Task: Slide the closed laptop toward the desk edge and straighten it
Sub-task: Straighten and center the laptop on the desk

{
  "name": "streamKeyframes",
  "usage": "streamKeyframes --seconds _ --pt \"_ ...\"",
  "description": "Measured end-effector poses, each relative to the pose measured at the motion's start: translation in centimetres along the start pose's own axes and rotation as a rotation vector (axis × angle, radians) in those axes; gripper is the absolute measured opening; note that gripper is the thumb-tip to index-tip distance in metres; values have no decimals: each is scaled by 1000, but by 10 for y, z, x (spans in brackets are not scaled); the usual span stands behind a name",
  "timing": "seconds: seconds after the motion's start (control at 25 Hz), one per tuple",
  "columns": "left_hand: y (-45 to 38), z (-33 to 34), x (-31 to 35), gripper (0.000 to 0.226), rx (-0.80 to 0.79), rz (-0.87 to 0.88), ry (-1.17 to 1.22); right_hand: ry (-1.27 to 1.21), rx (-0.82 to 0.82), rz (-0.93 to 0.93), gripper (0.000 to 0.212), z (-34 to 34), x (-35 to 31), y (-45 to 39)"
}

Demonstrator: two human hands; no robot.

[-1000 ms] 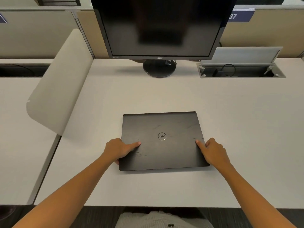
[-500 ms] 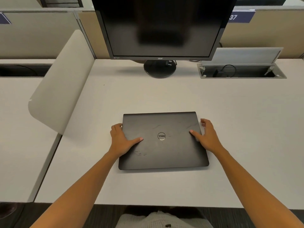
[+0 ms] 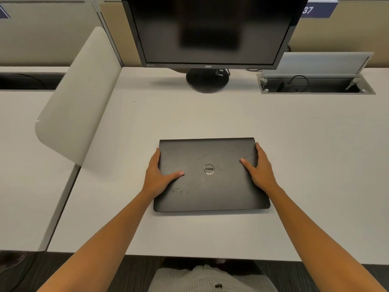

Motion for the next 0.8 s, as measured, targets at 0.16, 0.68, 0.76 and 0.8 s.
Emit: streamKeyframes --seconds 0.16,0.68,0.76,0.8 --pt "3 0 2 122 8 25 9 -12 -8 -8 84 -3 3 2" --pt "8 -4 -9 121 -14 35 -27 -50 47 19 87 0 6 28" --pt "10 -5 -10 121 -16 36 -25 -52 50 22 87 0 6 31" --pt "10 -6 -10 121 -16 34 -26 -52 50 23 87 0 5 31"
Point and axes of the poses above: each hand's wrist, its own y-axis away from the middle knuckle, its own z-axis out of the palm, x = y × z, the point moved 6 cm from there along -y, towards the middle knuckle, and after that the axes turned 15 degrees about -z, right-handed, at the moved point
